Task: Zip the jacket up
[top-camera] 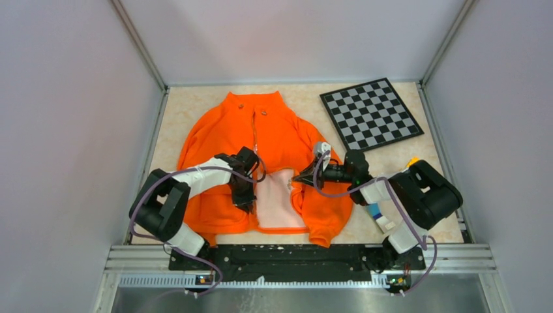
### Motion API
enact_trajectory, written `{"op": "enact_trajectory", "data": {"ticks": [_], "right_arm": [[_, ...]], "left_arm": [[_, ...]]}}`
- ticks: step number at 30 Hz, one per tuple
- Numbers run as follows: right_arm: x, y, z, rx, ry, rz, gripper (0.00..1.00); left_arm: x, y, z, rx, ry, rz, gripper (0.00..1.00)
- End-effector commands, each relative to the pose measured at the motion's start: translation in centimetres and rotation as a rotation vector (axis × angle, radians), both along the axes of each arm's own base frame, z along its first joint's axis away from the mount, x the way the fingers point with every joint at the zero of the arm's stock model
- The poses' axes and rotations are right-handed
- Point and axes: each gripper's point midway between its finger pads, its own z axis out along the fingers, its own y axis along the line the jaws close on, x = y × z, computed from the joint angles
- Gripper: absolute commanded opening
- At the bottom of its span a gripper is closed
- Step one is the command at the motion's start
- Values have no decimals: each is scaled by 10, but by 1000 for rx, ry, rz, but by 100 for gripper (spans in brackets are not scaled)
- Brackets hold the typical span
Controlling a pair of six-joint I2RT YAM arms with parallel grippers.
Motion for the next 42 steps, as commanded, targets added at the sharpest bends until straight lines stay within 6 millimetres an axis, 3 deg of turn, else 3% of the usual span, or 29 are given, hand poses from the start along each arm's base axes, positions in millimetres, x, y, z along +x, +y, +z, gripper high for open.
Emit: {"op": "enact_trajectory", "data": {"ticks": [1,6,14,18,21,26,29,33,37,39,42], "right_arm": [[31,-3,15,22,-49,-60,0],[67,-15,2,-70,5,-116,0],[100,-21,-2,-164,-16,-177,0],[92,-18,5,-128,28,-154,0],[83,-18,19,-69,74,-157,0],[82,-25,21,-69,128,-228,0],[84,-26,18,-80,154,-249,0],[85,-25,24,-63,148,-251,0],[86,-26,25,-59,143,-259,0],[86,-26,25,-62,144,-261,0],[86,-27,30,-52,129,-263,0]], "left_arm": [[69,-6,-34,35,-269,45,9],[94,-17,-9,-31,-367,8,5],[122,-38,45,-178,-575,-54,0],[127,-57,64,-280,-598,-119,19],[124,-50,62,-217,-536,-130,32],[100,-44,79,-242,-500,-128,58],[80,-56,89,-350,-446,-137,64],[65,-71,82,-434,-330,-141,60],[64,-69,66,-403,-244,-103,56],[63,-64,59,-370,-231,-71,62],[64,-60,55,-345,-245,-41,63]]}}
